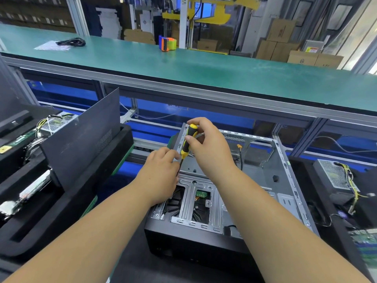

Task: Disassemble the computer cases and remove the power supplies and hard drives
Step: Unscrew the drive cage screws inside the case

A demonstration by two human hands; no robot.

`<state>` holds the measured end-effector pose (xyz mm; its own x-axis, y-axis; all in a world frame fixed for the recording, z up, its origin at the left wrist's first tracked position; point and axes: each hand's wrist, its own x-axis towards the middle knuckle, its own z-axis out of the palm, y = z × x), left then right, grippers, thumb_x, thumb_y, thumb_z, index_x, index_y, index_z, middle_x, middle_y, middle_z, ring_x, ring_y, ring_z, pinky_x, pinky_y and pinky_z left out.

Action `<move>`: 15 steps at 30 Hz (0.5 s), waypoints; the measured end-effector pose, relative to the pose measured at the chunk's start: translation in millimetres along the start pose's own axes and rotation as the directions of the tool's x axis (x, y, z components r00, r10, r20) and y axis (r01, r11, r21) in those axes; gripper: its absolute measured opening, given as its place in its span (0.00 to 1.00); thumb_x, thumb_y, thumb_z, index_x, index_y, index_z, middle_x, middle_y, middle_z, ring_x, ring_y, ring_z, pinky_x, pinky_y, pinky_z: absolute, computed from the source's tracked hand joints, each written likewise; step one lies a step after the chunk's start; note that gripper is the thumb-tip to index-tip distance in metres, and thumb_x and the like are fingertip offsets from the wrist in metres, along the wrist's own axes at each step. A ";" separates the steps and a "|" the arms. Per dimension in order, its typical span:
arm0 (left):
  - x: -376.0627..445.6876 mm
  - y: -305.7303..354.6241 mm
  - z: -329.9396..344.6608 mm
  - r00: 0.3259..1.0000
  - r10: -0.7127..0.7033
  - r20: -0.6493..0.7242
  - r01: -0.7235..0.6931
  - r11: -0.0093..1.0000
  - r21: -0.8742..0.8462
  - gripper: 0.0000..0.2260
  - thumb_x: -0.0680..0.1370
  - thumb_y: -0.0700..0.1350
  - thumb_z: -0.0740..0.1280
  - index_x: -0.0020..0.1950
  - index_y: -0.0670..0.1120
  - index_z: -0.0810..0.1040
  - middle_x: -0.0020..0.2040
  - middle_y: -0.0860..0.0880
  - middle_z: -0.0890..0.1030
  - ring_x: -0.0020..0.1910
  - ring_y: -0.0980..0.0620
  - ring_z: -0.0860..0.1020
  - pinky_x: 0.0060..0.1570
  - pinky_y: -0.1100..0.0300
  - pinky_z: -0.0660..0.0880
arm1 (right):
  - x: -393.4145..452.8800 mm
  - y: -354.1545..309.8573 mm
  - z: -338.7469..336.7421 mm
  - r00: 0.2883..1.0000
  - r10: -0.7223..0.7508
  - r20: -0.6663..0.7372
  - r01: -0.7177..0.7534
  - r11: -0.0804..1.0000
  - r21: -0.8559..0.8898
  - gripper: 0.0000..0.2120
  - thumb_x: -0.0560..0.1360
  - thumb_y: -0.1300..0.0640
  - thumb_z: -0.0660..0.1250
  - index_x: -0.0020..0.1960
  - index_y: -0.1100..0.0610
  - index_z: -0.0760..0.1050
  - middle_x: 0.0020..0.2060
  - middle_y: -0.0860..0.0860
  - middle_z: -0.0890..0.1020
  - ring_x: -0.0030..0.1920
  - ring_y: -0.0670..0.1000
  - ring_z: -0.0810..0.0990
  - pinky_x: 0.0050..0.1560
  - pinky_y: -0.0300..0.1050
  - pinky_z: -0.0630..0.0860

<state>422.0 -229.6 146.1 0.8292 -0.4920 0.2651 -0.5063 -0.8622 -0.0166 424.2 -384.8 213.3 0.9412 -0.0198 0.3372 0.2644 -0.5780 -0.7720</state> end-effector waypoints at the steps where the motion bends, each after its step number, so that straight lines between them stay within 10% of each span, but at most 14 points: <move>1: -0.2 0.4 0.8 1.000 -0.003 0.006 0.003 1.000 0.001 0.17 0.79 0.53 0.64 0.64 0.46 0.78 0.70 0.51 0.68 0.70 0.48 0.61 0.69 0.51 0.59 | 0.3 0.3 -0.4 1.000 -0.003 -0.004 0.003 1.000 0.004 0.13 0.78 0.56 0.68 0.61 0.46 0.73 0.52 0.46 0.78 0.48 0.47 0.77 0.49 0.46 0.76; 15: -0.8 -1.1 -9.2 0.999 0.012 0.050 -0.016 0.997 0.082 0.15 0.78 0.54 0.62 0.61 0.52 0.76 0.64 0.52 0.71 0.65 0.47 0.64 0.67 0.52 0.59 | -3.0 10.3 -5.0 0.999 0.009 -0.054 -0.008 1.000 0.019 0.11 0.79 0.58 0.66 0.58 0.45 0.72 0.49 0.44 0.76 0.42 0.45 0.76 0.41 0.37 0.71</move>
<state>419.8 -227.2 154.7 0.8339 -0.5079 0.2162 -0.4986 -0.8611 -0.0996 423.1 -394.8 207.1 0.9309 -0.0689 0.3586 0.2608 -0.5620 -0.7850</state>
